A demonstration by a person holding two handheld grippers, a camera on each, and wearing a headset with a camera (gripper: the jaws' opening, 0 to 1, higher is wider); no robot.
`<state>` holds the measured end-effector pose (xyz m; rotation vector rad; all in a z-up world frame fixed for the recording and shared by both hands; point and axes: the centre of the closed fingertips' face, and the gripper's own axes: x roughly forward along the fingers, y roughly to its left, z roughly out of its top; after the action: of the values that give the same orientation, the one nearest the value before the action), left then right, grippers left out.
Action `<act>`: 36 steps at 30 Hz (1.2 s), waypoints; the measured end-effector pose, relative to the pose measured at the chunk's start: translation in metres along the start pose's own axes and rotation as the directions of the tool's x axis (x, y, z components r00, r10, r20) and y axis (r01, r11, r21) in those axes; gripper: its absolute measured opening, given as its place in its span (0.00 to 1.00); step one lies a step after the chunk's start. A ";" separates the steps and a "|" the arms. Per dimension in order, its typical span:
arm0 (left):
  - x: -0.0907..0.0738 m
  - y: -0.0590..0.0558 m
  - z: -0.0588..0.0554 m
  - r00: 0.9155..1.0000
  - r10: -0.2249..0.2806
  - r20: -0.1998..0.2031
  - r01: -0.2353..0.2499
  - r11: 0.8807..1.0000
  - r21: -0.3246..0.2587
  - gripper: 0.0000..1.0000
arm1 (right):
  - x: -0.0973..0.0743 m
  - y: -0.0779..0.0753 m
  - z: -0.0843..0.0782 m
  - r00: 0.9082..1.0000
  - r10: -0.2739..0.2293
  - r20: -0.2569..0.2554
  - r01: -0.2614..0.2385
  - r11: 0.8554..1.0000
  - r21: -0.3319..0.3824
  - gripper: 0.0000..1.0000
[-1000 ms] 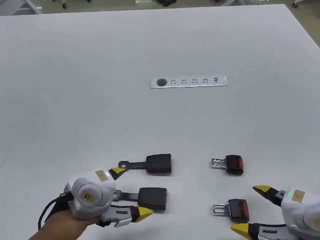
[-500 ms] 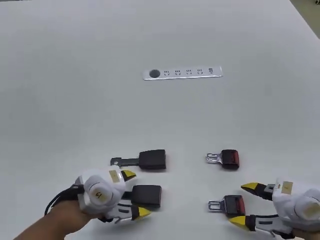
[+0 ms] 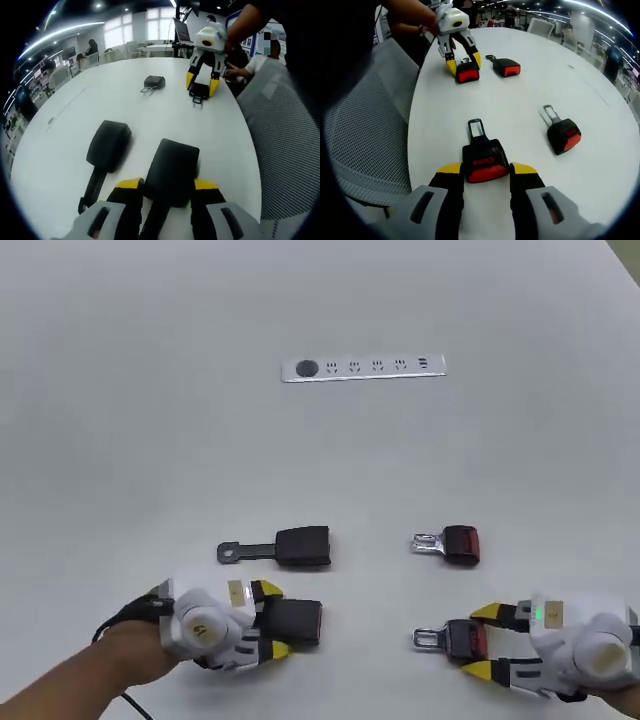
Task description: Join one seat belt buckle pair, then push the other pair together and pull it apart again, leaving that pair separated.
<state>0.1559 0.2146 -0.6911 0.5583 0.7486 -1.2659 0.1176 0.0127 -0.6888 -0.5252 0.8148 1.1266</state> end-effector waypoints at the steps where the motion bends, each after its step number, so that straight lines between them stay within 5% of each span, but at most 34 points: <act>1: 0.001 0.000 0.001 1.000 0.005 0.009 -0.005 1.000 0.017 0.37 | 0.000 -0.001 -0.001 1.000 0.001 0.002 -0.001 1.000 0.001 0.35; 20: 0.005 0.004 0.001 0.999 -0.048 -0.021 0.049 0.995 0.084 0.34 | 0.008 -0.014 0.002 0.999 0.032 0.009 -0.032 0.999 0.006 0.33; 36: 0.003 0.005 0.002 0.998 -0.047 -0.033 0.050 0.996 0.078 0.34 | 0.031 -0.016 0.048 0.996 0.044 0.080 -0.043 0.999 -0.013 0.32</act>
<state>0.1616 0.2130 -0.6922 0.6279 0.7441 -1.3390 0.1528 0.0604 -0.6841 -0.4698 0.7536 1.1857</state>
